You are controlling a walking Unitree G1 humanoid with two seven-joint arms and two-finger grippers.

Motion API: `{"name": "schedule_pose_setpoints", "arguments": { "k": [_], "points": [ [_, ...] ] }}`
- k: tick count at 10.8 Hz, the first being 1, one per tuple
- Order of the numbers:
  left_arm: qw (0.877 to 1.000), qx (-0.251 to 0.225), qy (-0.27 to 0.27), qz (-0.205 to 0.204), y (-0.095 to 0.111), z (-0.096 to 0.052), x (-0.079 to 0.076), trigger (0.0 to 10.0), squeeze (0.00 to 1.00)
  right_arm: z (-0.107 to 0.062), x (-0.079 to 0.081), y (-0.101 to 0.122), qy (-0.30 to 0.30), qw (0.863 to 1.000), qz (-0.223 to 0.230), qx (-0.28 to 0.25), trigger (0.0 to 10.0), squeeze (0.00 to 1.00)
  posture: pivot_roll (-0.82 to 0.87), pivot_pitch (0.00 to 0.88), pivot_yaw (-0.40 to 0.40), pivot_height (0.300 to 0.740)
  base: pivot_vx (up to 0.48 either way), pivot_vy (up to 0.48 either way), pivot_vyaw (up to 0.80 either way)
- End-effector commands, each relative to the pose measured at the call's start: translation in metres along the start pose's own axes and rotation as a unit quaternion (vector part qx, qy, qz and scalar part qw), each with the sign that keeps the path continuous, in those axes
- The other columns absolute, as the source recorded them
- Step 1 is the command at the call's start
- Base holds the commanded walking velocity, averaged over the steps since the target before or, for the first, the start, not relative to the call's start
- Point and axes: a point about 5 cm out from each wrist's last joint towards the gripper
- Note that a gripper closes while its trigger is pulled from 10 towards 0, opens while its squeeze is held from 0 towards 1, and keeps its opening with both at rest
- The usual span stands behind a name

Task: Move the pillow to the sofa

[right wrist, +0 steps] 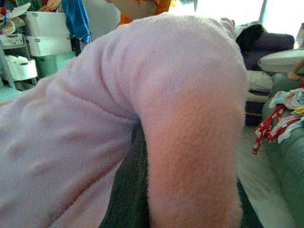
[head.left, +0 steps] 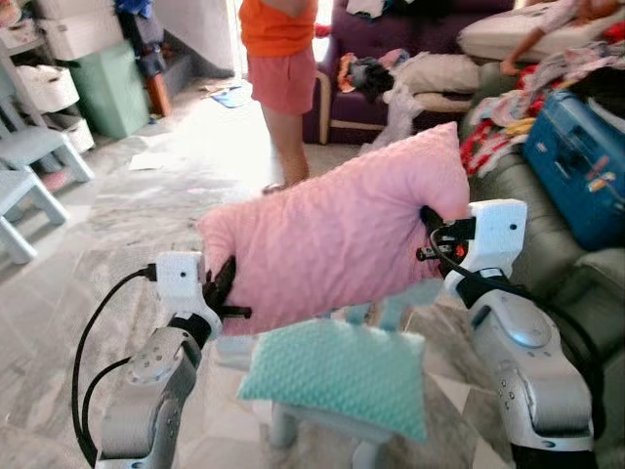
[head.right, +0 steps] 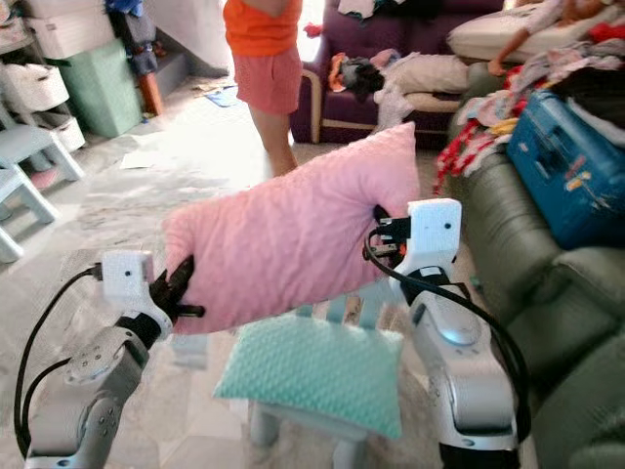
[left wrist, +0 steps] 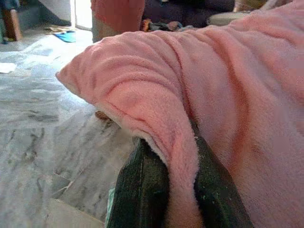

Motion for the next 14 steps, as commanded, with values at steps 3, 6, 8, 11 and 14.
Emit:
{"name": "schedule_pose_setpoints", "arguments": {
  "k": [3,6,8,11,14],
  "points": [
    [0.999,-0.019,-0.024,0.012,0.01,0.0009,-0.0046,10.0,0.0,0.0014,0.0037,0.0092,0.008,1.0,0.0,-0.019,10.0,0.0,-0.24,0.003,0.027,0.74,0.0,0.16,0.0],
    [1.0,-0.016,-0.015,0.005,0.01,0.0006,-0.003,10.0,0.0,0.0002,0.0053,0.0092,0.009,1.0,-0.001,-0.02,10.0,0.0,-0.24,0.012,0.032,0.74,0.276,0.081,0.0],
    [1.0,-0.017,-0.02,0.006,0.0101,0.0001,-0.0049,10.0,0.0,0.0005,0.0066,0.0081,0.01,1.0,0.0,-0.018,10.0,0.0,-0.23,0.014,0.032,0.74,0.0,0.0,0.0],
    [0.999,-0.017,-0.03,-0.002,0.0121,0.0045,-0.0079,10.0,0.0,0.0026,0.0075,0.0075,0.01,1.0,-0.004,-0.013,10.0,0.0,-0.23,0.014,0.031,0.74,0.0,0.0,-0.53],
    [0.999,0.002,-0.048,0.021,0.0076,0.0073,-0.0106,10.0,0.0,0.0031,0.0069,0.0076,0.007,1.0,-0.005,-0.012,10.0,0.0,-0.24,0.015,0.032,0.74,0.0,0.0,-0.8]
  ]
}}
Point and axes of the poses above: a point about 5 cm out from each wrist's last joint towards the gripper, its own z axis pointing out of the wrist towards the gripper, its own y axis along the axis of the wrist's last joint, x = y × z, and after that the axes turned 11 degrees about z, right-handed
